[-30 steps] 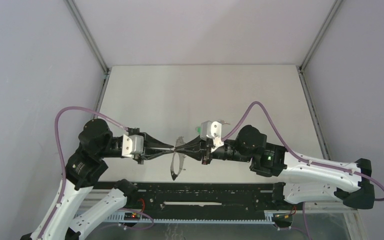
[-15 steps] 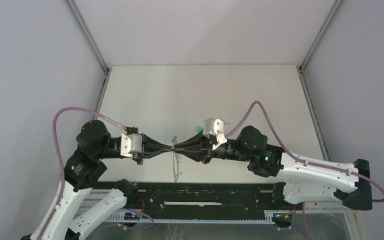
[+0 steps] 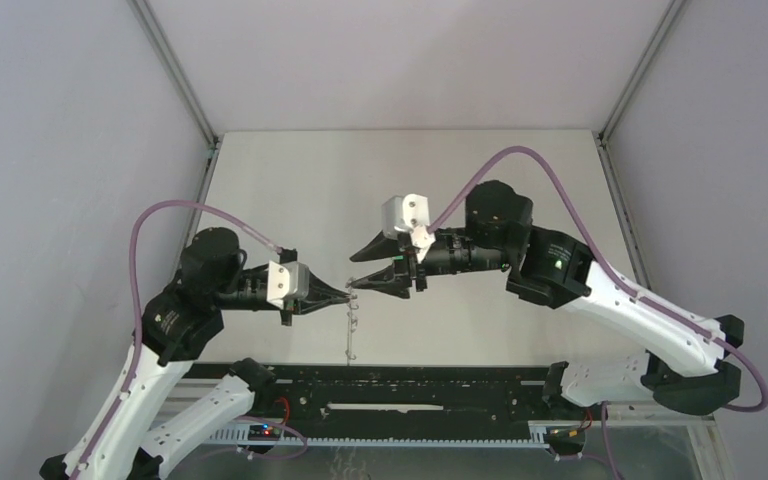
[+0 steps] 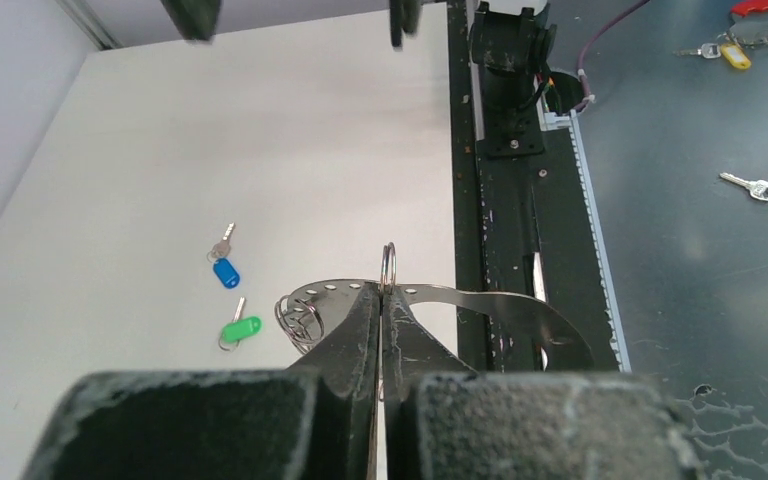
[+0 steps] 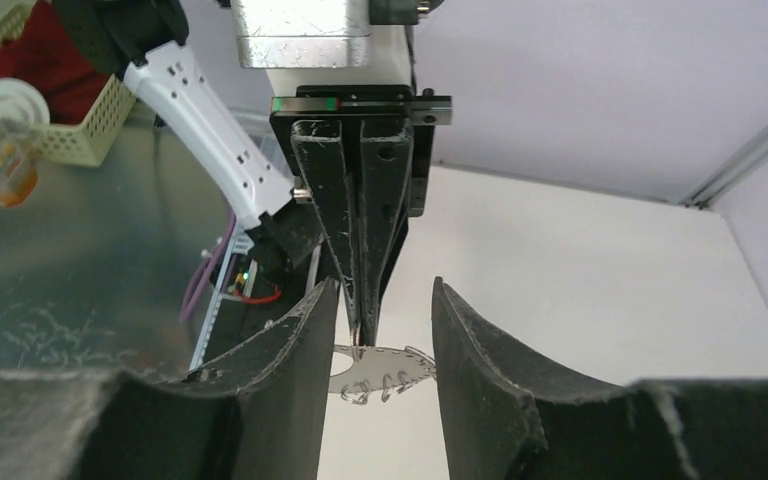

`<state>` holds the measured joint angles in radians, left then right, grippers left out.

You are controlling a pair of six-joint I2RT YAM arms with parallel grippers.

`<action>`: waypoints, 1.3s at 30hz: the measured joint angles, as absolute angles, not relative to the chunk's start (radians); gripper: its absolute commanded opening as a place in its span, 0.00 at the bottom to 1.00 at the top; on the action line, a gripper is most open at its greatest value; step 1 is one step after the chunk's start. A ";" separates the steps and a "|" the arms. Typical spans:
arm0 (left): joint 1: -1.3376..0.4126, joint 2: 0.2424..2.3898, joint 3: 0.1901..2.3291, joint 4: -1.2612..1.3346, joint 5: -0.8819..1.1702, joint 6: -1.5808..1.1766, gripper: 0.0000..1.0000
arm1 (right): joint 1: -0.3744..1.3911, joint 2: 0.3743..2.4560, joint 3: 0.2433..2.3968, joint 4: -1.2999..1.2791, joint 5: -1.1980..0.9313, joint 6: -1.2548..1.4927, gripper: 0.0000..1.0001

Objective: Put the keys on the keyring

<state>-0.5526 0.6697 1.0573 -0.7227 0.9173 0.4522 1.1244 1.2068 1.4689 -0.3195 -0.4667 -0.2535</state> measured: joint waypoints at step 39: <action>-0.554 0.679 1.085 -0.767 0.900 0.481 0.42 | 1.169 1.259 1.369 -0.424 -0.362 -0.309 0.00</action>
<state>-0.5545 0.6792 1.0855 -0.7666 0.9001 0.4812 1.1687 1.2591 1.3685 -0.4240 -0.3618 -0.3092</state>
